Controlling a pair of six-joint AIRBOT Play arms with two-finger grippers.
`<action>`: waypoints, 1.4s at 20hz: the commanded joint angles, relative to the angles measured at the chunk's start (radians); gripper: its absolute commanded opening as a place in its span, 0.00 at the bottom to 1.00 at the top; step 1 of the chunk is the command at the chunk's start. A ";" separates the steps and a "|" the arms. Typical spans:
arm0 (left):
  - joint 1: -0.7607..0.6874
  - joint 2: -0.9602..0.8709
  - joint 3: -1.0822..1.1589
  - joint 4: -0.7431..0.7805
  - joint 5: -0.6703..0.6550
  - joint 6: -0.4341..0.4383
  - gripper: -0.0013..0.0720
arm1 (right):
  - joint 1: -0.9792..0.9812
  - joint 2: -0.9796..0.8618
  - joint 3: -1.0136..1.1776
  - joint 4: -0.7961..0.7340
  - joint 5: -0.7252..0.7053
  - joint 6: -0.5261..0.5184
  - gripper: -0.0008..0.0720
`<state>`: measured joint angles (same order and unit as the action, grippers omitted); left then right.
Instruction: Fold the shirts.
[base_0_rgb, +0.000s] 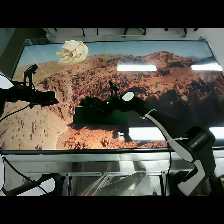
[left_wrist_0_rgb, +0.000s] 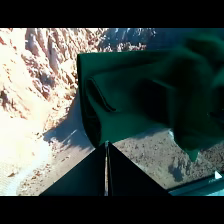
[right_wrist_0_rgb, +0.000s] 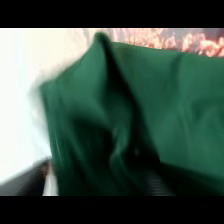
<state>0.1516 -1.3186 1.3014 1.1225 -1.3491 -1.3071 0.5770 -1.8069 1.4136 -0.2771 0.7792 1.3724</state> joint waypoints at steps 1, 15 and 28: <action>0.001 0.001 0.000 0.001 -0.005 0.001 0.03 | -0.067 0.017 0.001 0.098 0.184 -0.120 0.98; 0.000 -0.008 0.000 -0.064 -0.020 -0.003 0.03 | -0.537 0.249 -0.262 -0.443 0.372 -0.042 0.97; -0.099 -0.112 0.000 -0.101 -0.082 -0.003 0.03 | -0.368 -0.023 -0.264 -0.025 0.272 -0.276 0.97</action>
<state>0.0593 -1.4212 1.3014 1.0218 -1.4067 -1.3117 0.1688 -1.8137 1.1511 -0.3790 1.0977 1.1408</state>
